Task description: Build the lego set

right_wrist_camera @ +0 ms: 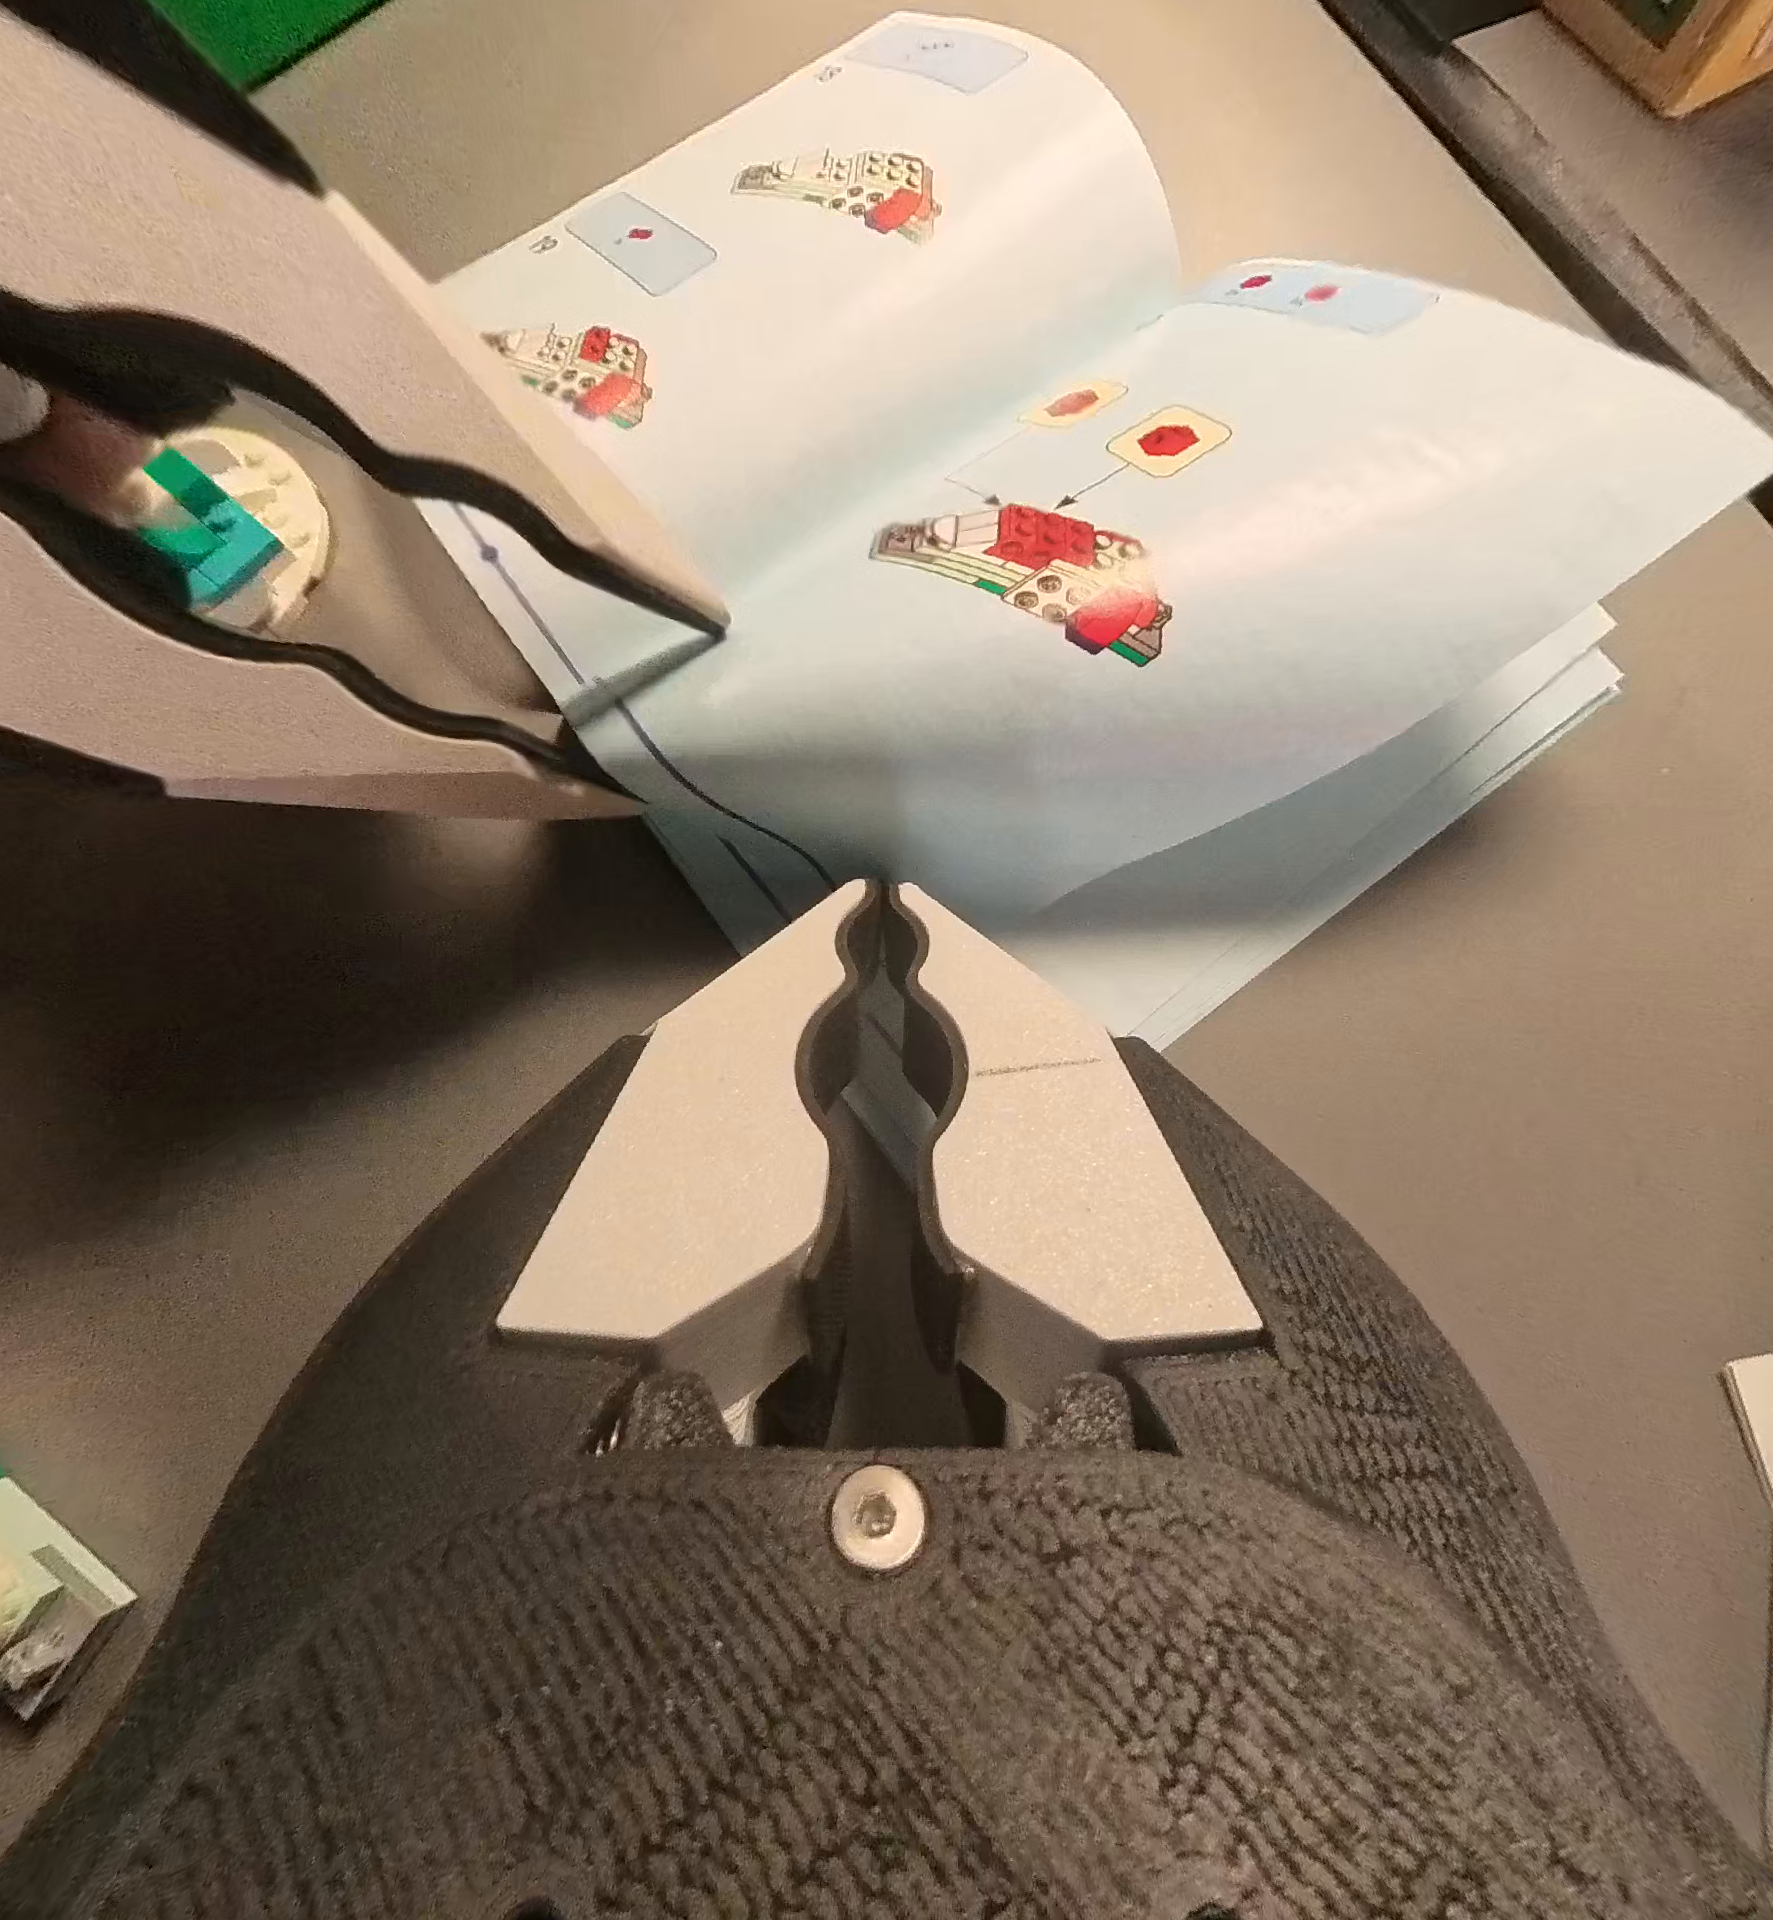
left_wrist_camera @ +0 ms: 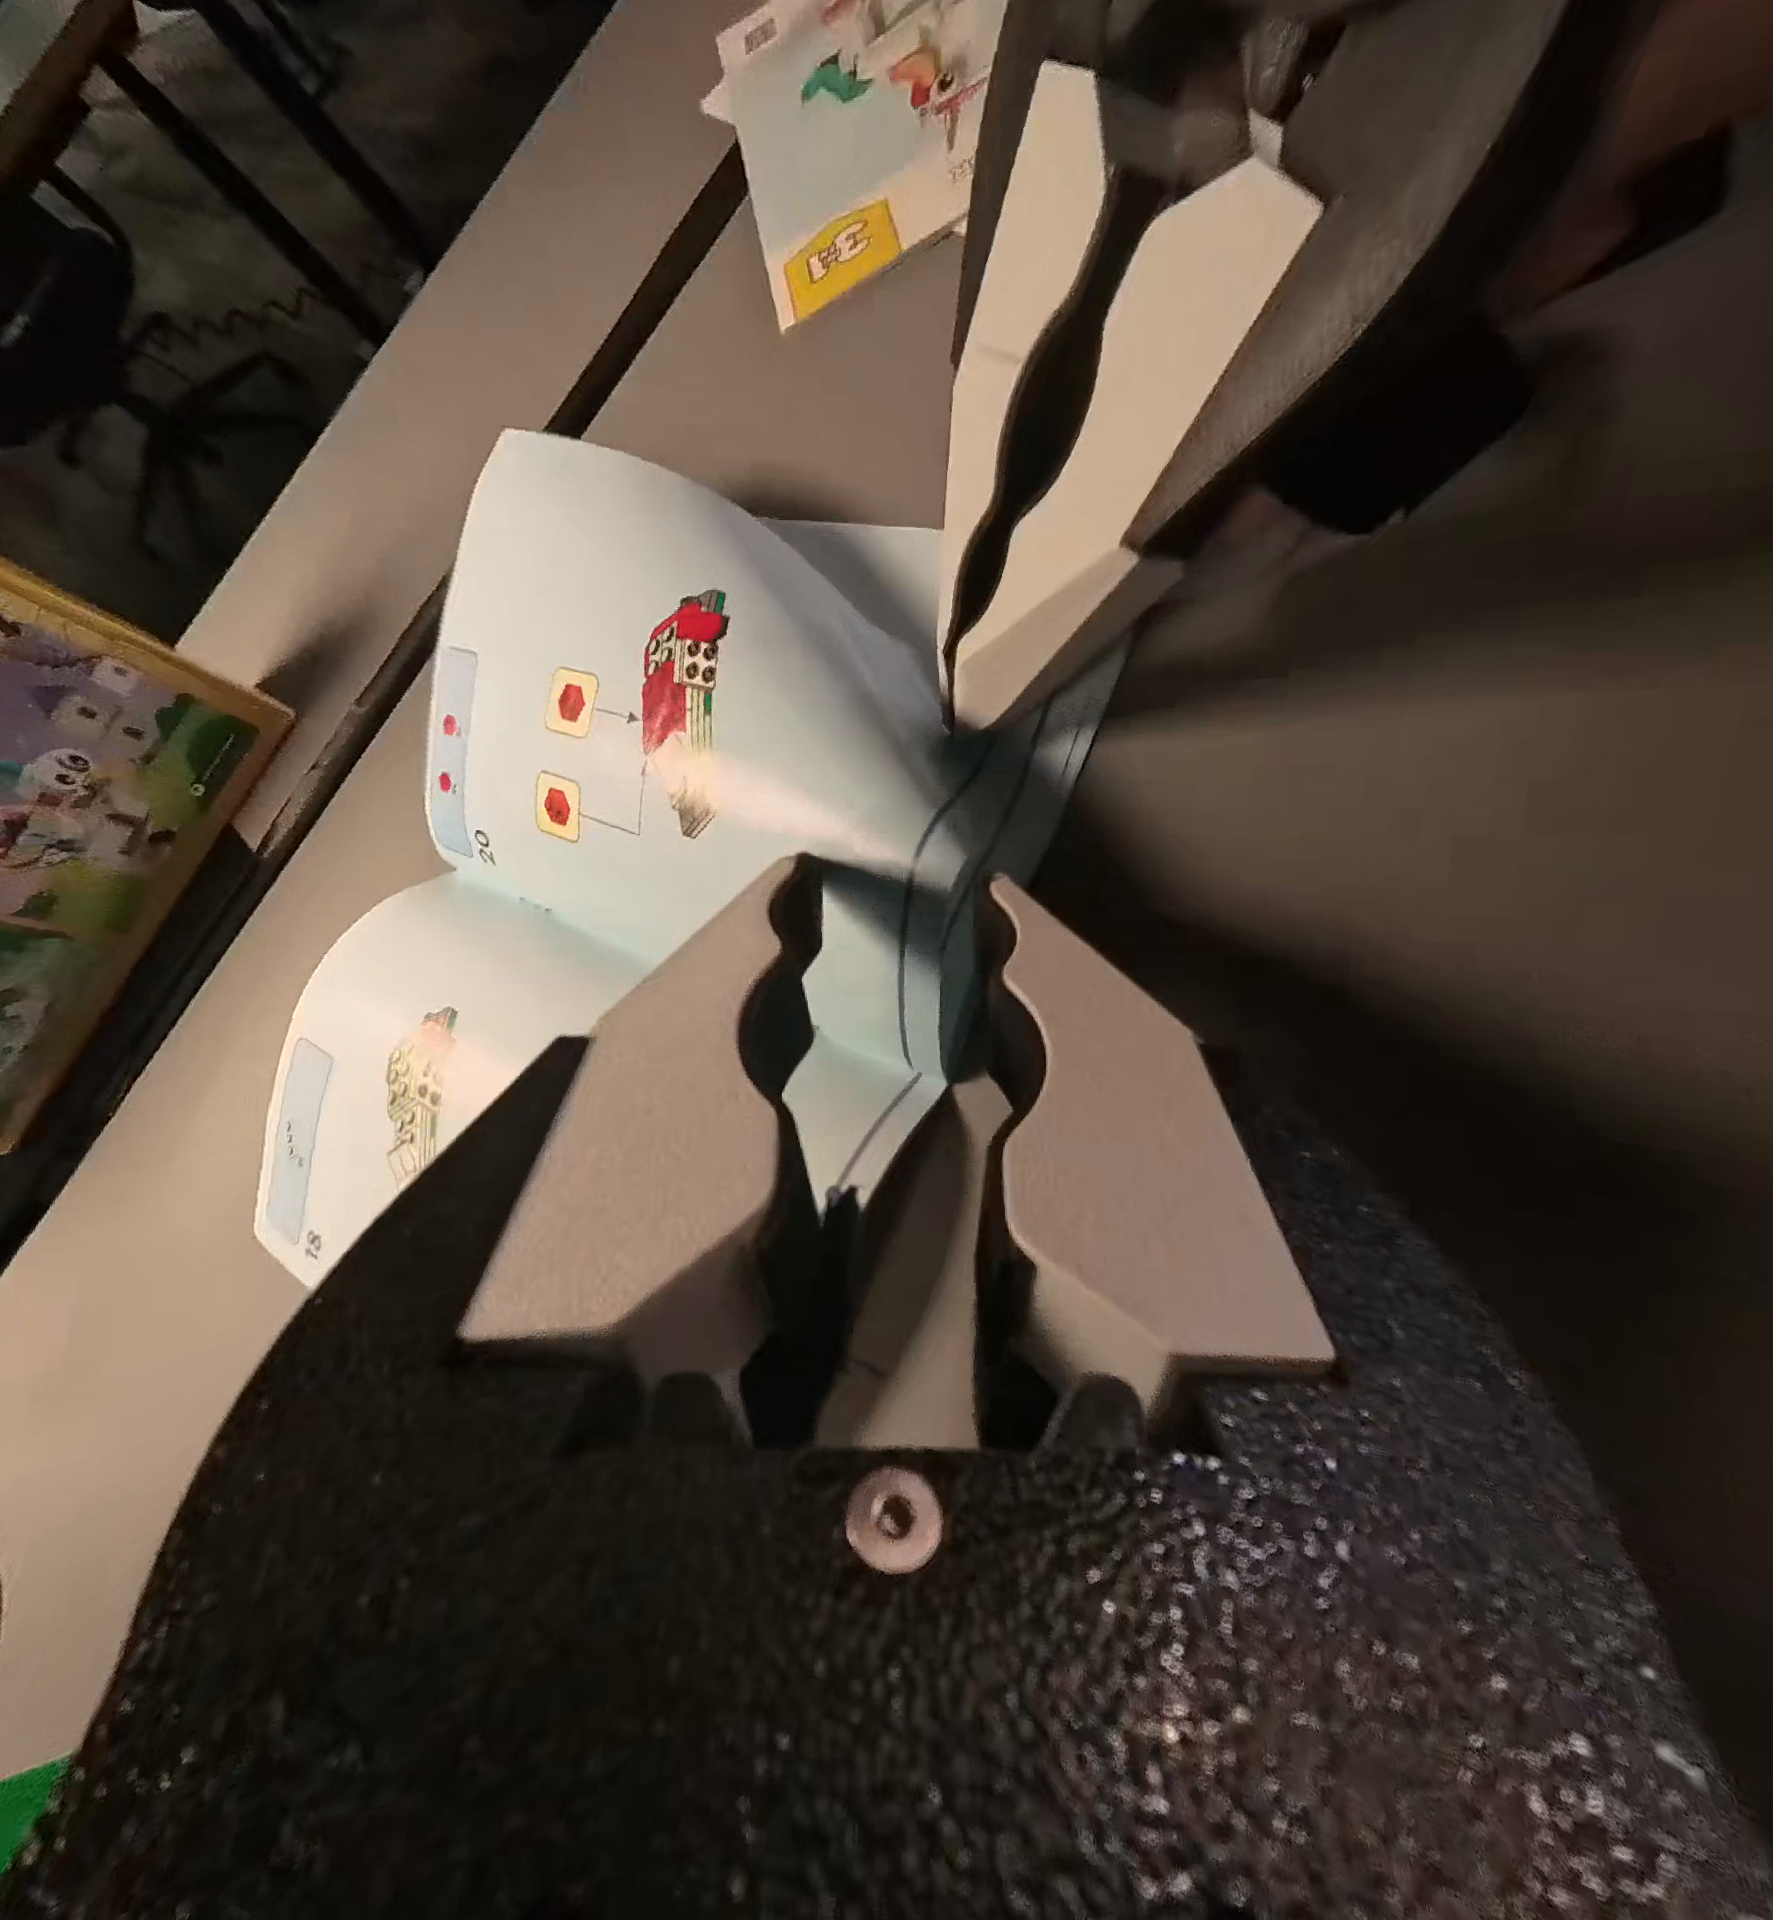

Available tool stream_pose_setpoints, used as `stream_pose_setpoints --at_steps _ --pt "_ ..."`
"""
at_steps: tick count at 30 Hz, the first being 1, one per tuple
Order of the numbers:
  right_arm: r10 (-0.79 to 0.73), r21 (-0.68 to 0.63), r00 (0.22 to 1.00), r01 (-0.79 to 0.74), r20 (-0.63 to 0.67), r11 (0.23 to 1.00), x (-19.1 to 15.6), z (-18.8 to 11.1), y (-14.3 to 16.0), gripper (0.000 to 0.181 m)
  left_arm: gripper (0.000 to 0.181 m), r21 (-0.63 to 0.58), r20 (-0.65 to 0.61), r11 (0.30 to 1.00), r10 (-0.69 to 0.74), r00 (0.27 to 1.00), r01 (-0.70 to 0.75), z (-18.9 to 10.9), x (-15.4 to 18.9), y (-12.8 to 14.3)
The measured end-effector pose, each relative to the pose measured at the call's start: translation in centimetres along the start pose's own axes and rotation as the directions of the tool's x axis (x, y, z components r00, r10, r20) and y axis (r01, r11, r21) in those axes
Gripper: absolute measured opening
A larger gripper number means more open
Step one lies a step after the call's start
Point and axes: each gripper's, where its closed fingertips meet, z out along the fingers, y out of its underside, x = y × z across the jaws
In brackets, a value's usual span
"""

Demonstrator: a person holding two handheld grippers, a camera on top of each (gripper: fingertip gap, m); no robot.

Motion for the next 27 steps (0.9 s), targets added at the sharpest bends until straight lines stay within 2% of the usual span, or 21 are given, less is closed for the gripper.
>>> stream_pose_setpoints --at_steps 6,9,11,13,17,19,23,25,26,27 --pt "0.015 0.065 0.999 -0.017 0.032 0.998 0.0 -0.3 -0.2 0.000 0.023 0.022 0.047 0.997 -0.077 0.996 0.076 -0.1 -0.6 0.1" --pt "0.014 0.241 0.999 -0.022 0.034 0.970 0.4 -2.0 -2.4 0.006 0.018 0.025 0.119 0.992 -0.125 0.985 0.123 -0.5 -1.6 0.5" --pt "0.065 0.396 0.998 -0.059 -0.002 0.916 1.7 -4.0 -4.4 0.009 0.021 0.037 0.150 0.983 -0.185 0.971 0.181 -0.9 -2.2 0.8" --pt "0.119 0.484 0.993 -0.096 -0.018 0.870 2.9 -5.6 -5.2 0.008 0.026 0.052 0.163 0.962 -0.273 0.948 0.268 -1.1 -2.6 1.1" --pt "0.177 0.419 0.980 -0.123 -0.093 0.900 4.8 -5.1 -3.5 0.003 0.029 0.089 0.195 0.897 -0.442 0.876 0.433 -2.0 -3.8 1.8" --pt "0.160 0.347 0.985 -0.129 -0.064 0.929 3.9 -3.8 -3.0 0.001 0.029 0.104 0.163 0.864 -0.504 0.848 0.493 -2.2 -3.7 1.9" --pt "0.020 0.245 0.999 -0.012 -0.033 0.969 0.9 -0.7 -4.7 0.000 0.031 0.106 0.126 0.826 -0.563 0.817 0.554 -2.4 -3.7 2.1" --pt "-0.062 0.193 0.997 0.069 -0.042 0.979 -0.1 1.1 -6.0 0.000 0.041 0.114 0.126 0.820 -0.572 0.811 0.561 -2.8 -3.9 2.2" --pt "-0.094 0.172 0.995 0.099 -0.038 0.980 -0.6 2.0 -6.7 0.000 0.059 0.132 0.117 0.814 -0.579 0.807 0.566 -3.2 -4.0 2.0" --pt "-0.118 0.152 0.993 0.120 -0.026 0.981 -1.0 2.9 -7.2 0.000 0.063 0.152 0.097 0.805 -0.589 0.802 0.573 -3.7 -3.9 1.7"
